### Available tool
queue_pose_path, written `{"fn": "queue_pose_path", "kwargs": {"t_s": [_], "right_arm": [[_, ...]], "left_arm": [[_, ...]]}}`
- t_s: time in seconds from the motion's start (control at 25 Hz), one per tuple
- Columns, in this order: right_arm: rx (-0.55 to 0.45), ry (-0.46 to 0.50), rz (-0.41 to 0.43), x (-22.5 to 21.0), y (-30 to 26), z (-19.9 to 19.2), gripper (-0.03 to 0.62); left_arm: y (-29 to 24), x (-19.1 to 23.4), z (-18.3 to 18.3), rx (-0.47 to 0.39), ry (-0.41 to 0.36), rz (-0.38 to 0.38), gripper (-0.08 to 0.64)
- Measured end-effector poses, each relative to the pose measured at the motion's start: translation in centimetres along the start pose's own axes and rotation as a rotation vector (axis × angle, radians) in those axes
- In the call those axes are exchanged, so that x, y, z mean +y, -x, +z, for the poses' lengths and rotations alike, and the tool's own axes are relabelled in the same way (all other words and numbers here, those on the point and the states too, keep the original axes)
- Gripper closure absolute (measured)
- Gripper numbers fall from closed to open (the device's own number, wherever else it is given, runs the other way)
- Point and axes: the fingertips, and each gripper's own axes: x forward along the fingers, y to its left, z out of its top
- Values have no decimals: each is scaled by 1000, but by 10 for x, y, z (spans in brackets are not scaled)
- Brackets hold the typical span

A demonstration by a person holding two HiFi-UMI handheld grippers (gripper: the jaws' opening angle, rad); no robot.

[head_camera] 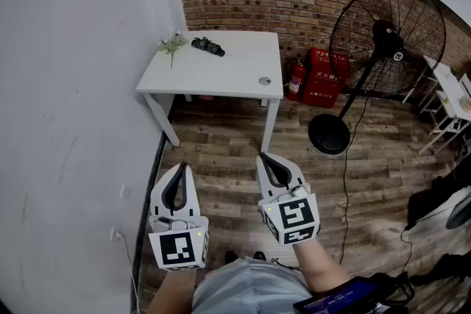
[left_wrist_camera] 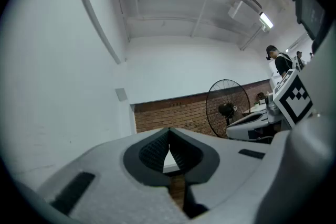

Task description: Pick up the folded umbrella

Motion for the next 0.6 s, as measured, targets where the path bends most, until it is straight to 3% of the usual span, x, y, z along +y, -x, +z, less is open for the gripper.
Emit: {"fn": "queue_pose_path", "kwargs": {"t_s": [0.44,0.48,0.56,0.6], "right_arm": [[-22,-27,-7,-17,15,-3,586],[-28,-41,12,-17,16,-3,564],[-35,-63,70,-15,15,-3,313],[-37,-59,89,-14,16,-3,264]], "left_arm": [[1,-22,-1,17,-7,-3,554],[1,-24,-1,19,-7,-3,554],[0,-29,-2,23,-5,1,554],[0,-32,-2,26,-8,4,554]]}}
